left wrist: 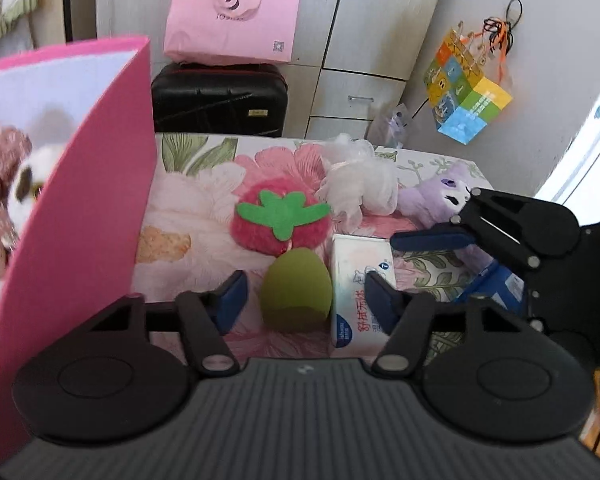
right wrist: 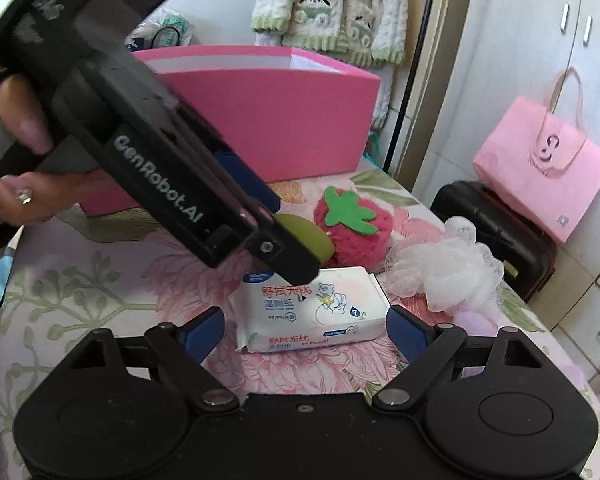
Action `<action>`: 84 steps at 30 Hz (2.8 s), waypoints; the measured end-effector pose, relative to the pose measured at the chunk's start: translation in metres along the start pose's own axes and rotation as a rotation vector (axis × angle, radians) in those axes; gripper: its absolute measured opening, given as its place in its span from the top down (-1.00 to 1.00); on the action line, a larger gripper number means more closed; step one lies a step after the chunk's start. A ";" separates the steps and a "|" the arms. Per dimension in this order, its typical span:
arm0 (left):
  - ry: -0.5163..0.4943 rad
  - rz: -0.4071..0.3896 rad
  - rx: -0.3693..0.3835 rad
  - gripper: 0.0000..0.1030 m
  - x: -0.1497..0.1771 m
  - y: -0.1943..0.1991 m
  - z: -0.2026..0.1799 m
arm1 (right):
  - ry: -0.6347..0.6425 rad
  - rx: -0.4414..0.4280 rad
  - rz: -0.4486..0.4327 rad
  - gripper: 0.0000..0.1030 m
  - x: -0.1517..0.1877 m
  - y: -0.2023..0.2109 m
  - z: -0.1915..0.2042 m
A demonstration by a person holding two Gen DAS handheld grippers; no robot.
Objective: Organize soft objects
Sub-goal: 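Grasp the green sponge with the left gripper while the right gripper grasps the white wipes pack, then lift the green sponge with the left gripper while the right gripper lifts the wipes pack, then carry the green sponge and white wipes pack into the pink box and open both grippers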
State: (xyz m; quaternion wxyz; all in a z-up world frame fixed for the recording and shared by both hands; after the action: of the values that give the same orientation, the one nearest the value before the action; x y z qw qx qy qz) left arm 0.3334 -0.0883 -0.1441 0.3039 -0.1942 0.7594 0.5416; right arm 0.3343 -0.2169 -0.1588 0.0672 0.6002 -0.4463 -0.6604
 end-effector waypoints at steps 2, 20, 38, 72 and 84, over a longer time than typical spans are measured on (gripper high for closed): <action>0.034 0.025 -0.001 0.02 0.005 -0.004 0.005 | -0.004 -0.002 0.015 -0.79 -0.002 -0.003 -0.003; 0.040 -0.014 -0.040 0.29 0.004 -0.002 0.001 | -0.134 -0.085 0.091 -0.68 -0.010 -0.022 -0.015; -0.007 -0.103 -0.018 0.31 0.018 0.046 -0.021 | -0.331 0.088 0.080 -0.66 0.003 0.025 0.017; -0.148 -0.107 0.046 0.31 0.105 0.216 0.009 | -0.439 0.154 -0.011 -0.66 -0.015 0.126 0.141; -0.146 -0.181 -0.021 0.31 0.073 0.262 0.056 | -0.316 0.092 -0.140 -0.67 -0.093 0.125 0.177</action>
State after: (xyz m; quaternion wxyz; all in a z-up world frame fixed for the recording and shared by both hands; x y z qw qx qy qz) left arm 0.1300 0.0557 -0.0216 0.4041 -0.2254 0.7088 0.5325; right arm 0.1534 -0.1426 -0.0279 -0.0773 0.5210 -0.4384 -0.7283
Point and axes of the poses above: each gripper's, at about its wrist camera, not at the fingertips, and y roughly against the way its jaws point, z to its left, x to its underside, the point moved 7 cm from there along -y, roughly the way its jaws point
